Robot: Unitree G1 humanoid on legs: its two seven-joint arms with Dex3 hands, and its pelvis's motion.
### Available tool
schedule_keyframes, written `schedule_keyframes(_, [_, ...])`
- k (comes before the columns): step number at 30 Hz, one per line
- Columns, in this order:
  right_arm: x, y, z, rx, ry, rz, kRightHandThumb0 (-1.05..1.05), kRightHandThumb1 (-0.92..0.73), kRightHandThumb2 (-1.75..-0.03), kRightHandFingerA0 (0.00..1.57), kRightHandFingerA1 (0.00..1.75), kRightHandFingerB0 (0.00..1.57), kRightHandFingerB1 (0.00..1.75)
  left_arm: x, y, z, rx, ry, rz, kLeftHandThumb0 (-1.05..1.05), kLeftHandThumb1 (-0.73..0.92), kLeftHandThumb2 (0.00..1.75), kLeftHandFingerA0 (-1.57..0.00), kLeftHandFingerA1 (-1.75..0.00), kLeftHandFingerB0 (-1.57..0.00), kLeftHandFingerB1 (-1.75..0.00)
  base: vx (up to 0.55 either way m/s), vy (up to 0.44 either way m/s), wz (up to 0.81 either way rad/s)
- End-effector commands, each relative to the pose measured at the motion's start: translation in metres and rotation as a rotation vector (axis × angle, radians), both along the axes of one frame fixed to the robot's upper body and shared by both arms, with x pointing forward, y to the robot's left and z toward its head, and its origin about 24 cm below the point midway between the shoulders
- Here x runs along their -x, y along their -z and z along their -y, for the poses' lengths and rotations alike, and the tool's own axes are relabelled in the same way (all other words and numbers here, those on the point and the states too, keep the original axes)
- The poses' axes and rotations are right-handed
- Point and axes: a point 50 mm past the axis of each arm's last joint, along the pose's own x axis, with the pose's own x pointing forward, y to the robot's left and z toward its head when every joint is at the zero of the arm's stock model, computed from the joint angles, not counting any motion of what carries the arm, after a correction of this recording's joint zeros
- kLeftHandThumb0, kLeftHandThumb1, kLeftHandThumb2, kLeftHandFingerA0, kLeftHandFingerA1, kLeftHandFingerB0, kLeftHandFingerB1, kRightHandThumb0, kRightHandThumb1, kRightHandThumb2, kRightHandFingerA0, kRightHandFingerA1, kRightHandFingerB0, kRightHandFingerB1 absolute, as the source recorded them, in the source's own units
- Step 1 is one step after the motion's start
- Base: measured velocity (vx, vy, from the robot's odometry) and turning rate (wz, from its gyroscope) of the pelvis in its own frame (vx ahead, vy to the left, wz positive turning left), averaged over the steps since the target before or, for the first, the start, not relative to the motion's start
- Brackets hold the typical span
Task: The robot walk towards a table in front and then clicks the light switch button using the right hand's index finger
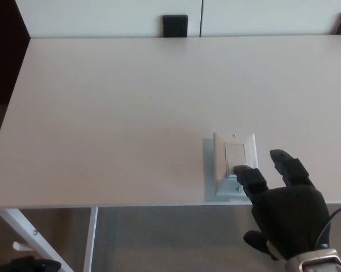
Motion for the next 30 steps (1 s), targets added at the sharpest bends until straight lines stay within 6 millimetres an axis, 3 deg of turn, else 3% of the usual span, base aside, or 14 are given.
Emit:
schedule_keyframes(1, [0.008,0.014,-0.001,0.013,-0.012,-0.07,-0.69,-0.42,-0.78,0.04,0.23,0.24,0.42,0.002,-0.001,-0.005,-0.026,0.007,-0.017,-0.25,0.56,0.56,-0.66,-0.44,-0.57,-0.4,0.0,0.0,0.0])
schedule_keyframes(4, [0.014,0.024,-0.003,0.034,-0.015,-0.116,-0.7,-0.43,-0.78,0.04,0.28,0.24,0.41,0.001,0.0,-0.005,-0.033,0.011,-0.017,-0.25,0.56,0.56,-0.66,-0.45,-0.57,-0.4,0.0,0.0,0.0])
schedule_keyframes(5, [0.016,0.027,-0.003,0.036,-0.017,-0.12,-0.66,-0.49,-0.57,0.1,0.27,0.32,0.31,0.001,-0.001,-0.005,-0.029,0.012,-0.018,-0.25,0.56,0.56,-0.66,-0.45,-0.57,-0.4,0.0,0.0,0.0])
schedule_keyframes(7, [0.019,0.031,-0.003,0.042,-0.019,-0.129,-0.67,-0.49,-0.57,0.1,0.27,0.33,0.32,0.001,0.0,-0.005,-0.032,0.015,-0.021,-0.26,0.56,0.56,-0.65,-0.44,-0.57,-0.4,0.0,0.0,0.0])
schedule_keyframes(8, [0.022,0.035,-0.003,0.054,-0.028,-0.157,-0.72,-0.44,-0.78,0.04,0.29,0.25,0.41,0.002,-0.001,-0.005,-0.035,0.019,-0.024,-0.26,0.56,0.56,-0.65,-0.44,-0.57,-0.4,0.0,0.0,0.0])
schedule_keyframes(13, [0.036,0.043,-0.003,0.053,-0.049,-0.203,-0.74,-0.45,-0.79,0.04,0.28,0.25,0.41,0.002,-0.001,-0.005,-0.046,0.028,-0.022,-0.25,0.56,0.57,-0.64,-0.44,-0.56,-0.4,0.0,0.0,0.0])
schedule_keyframes(14, [0.037,0.043,-0.003,0.052,-0.051,-0.203,-0.68,-0.52,-0.58,0.06,0.25,0.31,0.31,0.002,-0.001,-0.005,-0.047,0.027,-0.023,-0.25,0.56,0.57,-0.64,-0.44,-0.56,-0.4,0.0,0.0,0.0])
schedule_keyframes(15, [0.04,0.037,-0.004,0.036,-0.058,-0.191,-0.71,-0.45,-0.8,0.03,0.25,0.23,0.42,0.002,-0.001,-0.005,-0.047,0.025,-0.026,-0.24,0.56,0.57,-0.64,-0.44,-0.56,-0.4,0.0,0.0,0.0])
schedule_keyframes(18, [0.045,0.014,-0.004,-0.016,-0.087,-0.098,-0.71,-0.45,-0.8,0.04,0.29,0.24,0.42,0.001,0.0,-0.006,-0.027,0.017,-0.022,-0.23,0.56,0.56,-0.67,-0.45,-0.57,-0.41,0.0,0.0,0.0])
schedule_keyframes(19, [0.046,0.004,-0.004,-0.034,-0.096,-0.057,-0.71,-0.46,-0.81,0.05,0.28,0.16,0.4,0.001,0.0,-0.006,-0.028,0.017,-0.022,-0.25,0.56,0.56,-0.66,-0.44,-0.57,-0.4,0.0,0.0,0.0])
schedule_keyframes(24, [0.058,-0.043,-0.004,-0.125,-0.135,0.082,-0.68,-0.46,-0.85,0.0,0.22,0.16,0.42,0.004,0.0,-0.005,-0.046,0.026,-0.03,-0.25,0.56,0.57,-0.66,-0.44,-0.56,-0.4,0.0,0.0,0.0])
schedule_keyframes(26, [0.069,-0.065,-0.003,-0.161,-0.15,0.131,-0.77,-0.49,-0.83,0.0,0.12,0.19,0.4,0.003,0.001,-0.005,-0.055,0.032,-0.032,-0.26,0.56,0.57,-0.65,-0.44,-0.57,-0.4,0.0,0.0,0.0])
schedule_keyframes(29, [0.087,-0.082,-0.002,-0.196,-0.184,0.178,-0.77,-0.5,-0.85,0.0,0.19,0.2,0.43,0.003,0.001,-0.006,-0.058,0.032,-0.032,-0.26,0.56,0.56,-0.66,-0.45,-0.57,-0.4,0.0,0.0,0.0])
schedule_keyframes(30, [0.093,-0.084,-0.001,-0.209,-0.195,0.19,-0.7,-0.57,-0.59,0.0,0.26,0.28,0.31,0.003,0.001,-0.006,-0.059,0.034,-0.031,-0.25,0.56,0.56,-0.66,-0.45,-0.57,-0.4,0.0,0.0,0.0])
